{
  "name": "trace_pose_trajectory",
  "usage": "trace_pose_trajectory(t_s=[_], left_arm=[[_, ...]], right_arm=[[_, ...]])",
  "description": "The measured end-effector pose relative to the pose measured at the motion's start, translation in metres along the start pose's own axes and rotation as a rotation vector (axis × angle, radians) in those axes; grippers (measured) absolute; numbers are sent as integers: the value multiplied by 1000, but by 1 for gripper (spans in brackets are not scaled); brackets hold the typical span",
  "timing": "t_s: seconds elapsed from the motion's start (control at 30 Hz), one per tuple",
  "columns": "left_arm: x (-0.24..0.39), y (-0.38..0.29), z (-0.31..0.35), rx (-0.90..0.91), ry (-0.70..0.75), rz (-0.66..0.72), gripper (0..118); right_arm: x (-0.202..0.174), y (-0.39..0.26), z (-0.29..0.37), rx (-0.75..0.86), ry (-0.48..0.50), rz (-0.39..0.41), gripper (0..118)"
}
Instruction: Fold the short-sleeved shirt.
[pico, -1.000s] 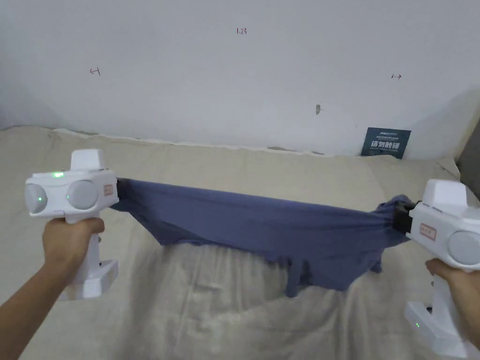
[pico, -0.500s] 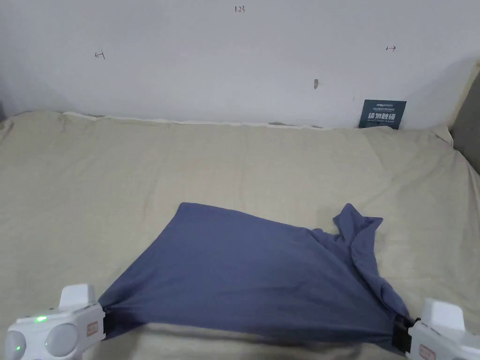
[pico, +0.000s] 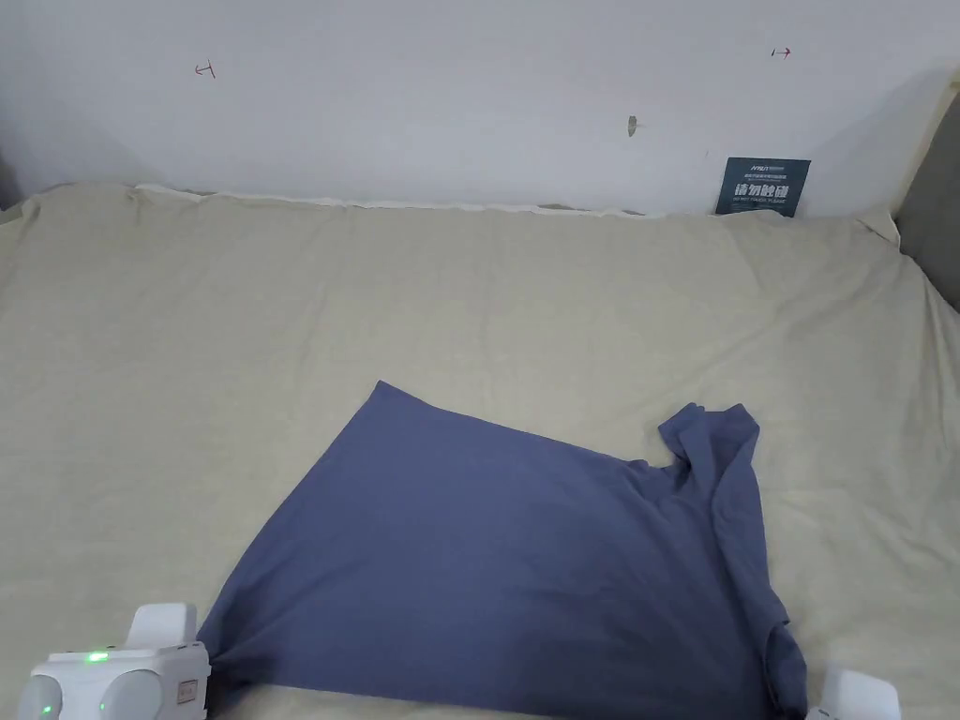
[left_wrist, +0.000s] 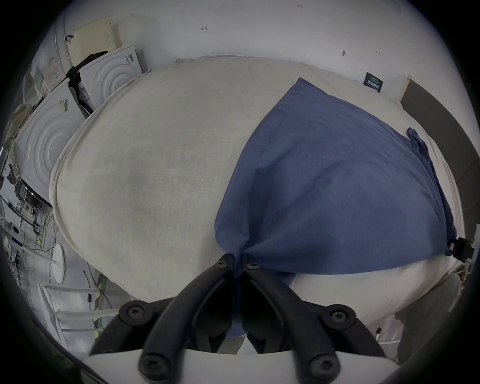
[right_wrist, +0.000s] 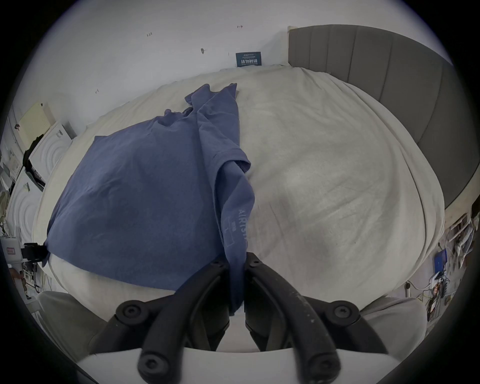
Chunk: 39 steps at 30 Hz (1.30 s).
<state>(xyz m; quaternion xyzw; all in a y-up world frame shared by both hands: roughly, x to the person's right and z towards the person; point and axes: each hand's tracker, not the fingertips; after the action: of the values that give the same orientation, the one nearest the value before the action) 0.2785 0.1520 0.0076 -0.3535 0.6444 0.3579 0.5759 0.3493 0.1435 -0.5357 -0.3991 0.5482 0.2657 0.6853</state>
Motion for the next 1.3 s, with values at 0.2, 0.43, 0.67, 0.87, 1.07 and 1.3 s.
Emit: trace_pose_trajectory(t_s=[0.2, 0.43, 0.67, 0.87, 1.07, 1.3], left_arm=[[3, 27, 32, 111, -83, 42, 106], [42, 83, 144, 602, -142, 14, 116], [87, 104, 193, 926, -86, -19, 114], [105, 99, 191, 961, -103, -33, 25], [107, 108, 175, 894, -145, -32, 0], [112, 173, 129, 676, -221, -65, 0]], right_arm=[[-11, 34, 43, 156, -4, 52, 88], [-38, 93, 138, 565, -45, 92, 104], [-62, 109, 189, 813, -90, 126, 101], [-70, 106, 199, 892, -120, 131, 52], [-70, 109, 197, 904, -134, 139, 1], [-62, 131, 174, 868, -147, 128, 1]])
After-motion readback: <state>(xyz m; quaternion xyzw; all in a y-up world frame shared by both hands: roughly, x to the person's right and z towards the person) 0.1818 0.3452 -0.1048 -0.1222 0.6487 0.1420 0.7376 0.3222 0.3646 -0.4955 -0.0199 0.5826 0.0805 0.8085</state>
